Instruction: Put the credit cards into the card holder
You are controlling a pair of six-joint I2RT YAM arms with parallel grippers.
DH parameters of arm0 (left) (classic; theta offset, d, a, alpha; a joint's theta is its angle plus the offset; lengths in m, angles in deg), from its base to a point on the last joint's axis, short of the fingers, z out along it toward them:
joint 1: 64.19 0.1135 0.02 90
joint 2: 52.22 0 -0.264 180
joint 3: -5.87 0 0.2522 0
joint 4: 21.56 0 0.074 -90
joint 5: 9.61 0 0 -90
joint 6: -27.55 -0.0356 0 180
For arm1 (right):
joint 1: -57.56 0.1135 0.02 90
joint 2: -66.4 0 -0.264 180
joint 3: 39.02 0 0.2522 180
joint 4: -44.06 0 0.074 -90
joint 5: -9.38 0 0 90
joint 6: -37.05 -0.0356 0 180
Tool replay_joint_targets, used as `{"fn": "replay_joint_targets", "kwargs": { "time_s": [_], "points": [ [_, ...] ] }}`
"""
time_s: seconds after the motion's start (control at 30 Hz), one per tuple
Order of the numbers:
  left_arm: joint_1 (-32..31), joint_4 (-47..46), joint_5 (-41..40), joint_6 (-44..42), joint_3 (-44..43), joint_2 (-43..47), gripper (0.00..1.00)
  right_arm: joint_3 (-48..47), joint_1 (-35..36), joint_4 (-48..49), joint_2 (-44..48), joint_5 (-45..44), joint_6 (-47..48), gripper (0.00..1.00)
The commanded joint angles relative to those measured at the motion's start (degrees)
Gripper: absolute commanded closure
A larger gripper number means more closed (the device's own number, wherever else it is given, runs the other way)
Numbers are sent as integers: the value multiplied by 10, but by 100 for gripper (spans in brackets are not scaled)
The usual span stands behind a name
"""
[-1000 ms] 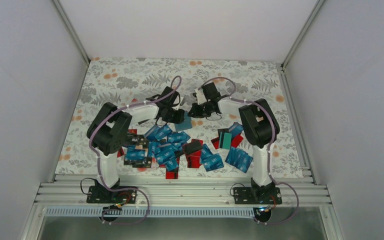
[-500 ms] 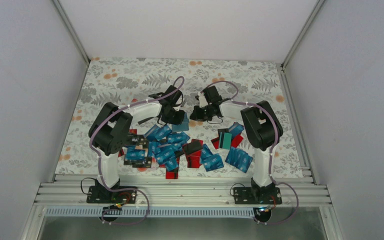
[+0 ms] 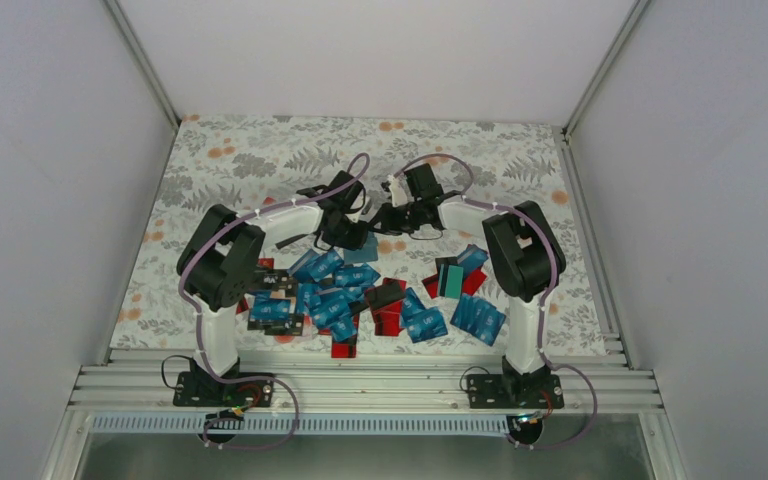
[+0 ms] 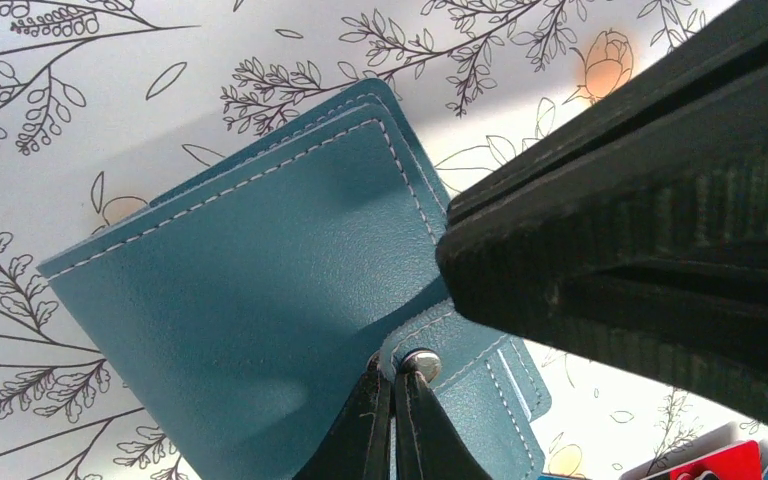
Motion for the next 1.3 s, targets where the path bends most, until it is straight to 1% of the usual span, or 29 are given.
{"fn": "replay_joint_targets", "kwargs": {
  "time_s": [0.0,0.07,0.27,0.33,0.5,0.63,0.83,1.27],
  "points": [
    [0,46,-16,-10,23,-20,98,-8,5,22,5,31,2,96],
    [1,44,-15,-10,23,-19,98,-7,5,31,-3,50,0,96],
    [0,44,-13,-8,21,-19,98,-2,6,54,-64,83,-10,96],
    [0,49,-13,-8,17,-20,98,-5,6,52,-80,70,-9,95],
    [-2,80,-19,3,-5,-22,98,-19,6,1,-111,-16,-6,95],
    [-6,104,-16,15,-31,-17,98,-14,6,-11,-117,-39,-5,96],
    [-14,136,-27,22,-71,-16,98,-13,6,-15,-121,-46,-3,96],
    [-17,143,-57,31,-102,-37,98,-10,6,-15,-122,-46,-1,96]
  ]
}}
